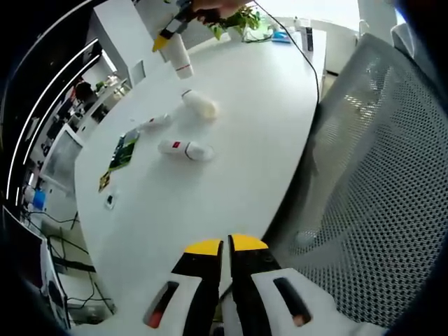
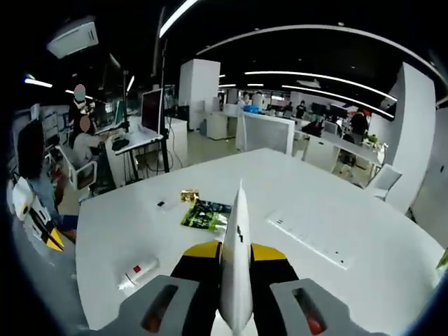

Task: Arrange the skincare products in the storage area until every visible bottle or jar stands upright without overlapping.

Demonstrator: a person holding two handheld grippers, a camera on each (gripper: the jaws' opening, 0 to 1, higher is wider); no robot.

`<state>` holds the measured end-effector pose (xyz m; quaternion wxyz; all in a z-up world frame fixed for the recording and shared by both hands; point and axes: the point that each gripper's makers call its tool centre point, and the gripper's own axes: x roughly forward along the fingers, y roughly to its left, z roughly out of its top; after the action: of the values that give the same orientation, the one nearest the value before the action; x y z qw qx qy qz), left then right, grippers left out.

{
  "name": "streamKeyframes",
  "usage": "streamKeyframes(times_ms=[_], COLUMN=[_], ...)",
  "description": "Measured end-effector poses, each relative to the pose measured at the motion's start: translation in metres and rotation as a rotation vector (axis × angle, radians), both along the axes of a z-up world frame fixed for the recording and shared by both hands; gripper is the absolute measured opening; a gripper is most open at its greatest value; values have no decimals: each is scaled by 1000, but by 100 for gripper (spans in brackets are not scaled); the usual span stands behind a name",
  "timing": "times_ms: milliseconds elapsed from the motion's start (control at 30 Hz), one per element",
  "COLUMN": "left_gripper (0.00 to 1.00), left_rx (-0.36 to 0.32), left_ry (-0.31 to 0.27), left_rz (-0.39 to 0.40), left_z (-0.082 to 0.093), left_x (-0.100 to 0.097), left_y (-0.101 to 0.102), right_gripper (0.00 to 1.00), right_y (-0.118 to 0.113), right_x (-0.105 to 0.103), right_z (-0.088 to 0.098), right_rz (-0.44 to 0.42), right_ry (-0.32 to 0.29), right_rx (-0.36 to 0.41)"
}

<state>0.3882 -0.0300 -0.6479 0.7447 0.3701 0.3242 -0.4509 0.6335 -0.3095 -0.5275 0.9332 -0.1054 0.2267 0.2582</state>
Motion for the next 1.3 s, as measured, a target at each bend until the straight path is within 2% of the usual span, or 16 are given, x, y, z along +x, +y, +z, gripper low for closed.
streamKeyframes(times_ms=[333, 600, 867, 1300], left_gripper=[2, 2, 2, 2], left_rx=[-1, -1, -3, -3], left_ry=[-2, 0, 1, 4], left_rz=[6, 7, 10, 10], left_z=[0, 0, 0, 0], left_x=[1, 1, 1, 1], left_y=[1, 1, 1, 2], right_gripper=[7, 7, 7, 7], right_y=[10, 16, 16, 26], right_x=[10, 19, 27, 38], right_z=[2, 1, 3, 2], right_rz=[35, 56, 43, 65], right_ry=[-8, -4, 5, 15], right_rx=[-37, -35, -2, -17])
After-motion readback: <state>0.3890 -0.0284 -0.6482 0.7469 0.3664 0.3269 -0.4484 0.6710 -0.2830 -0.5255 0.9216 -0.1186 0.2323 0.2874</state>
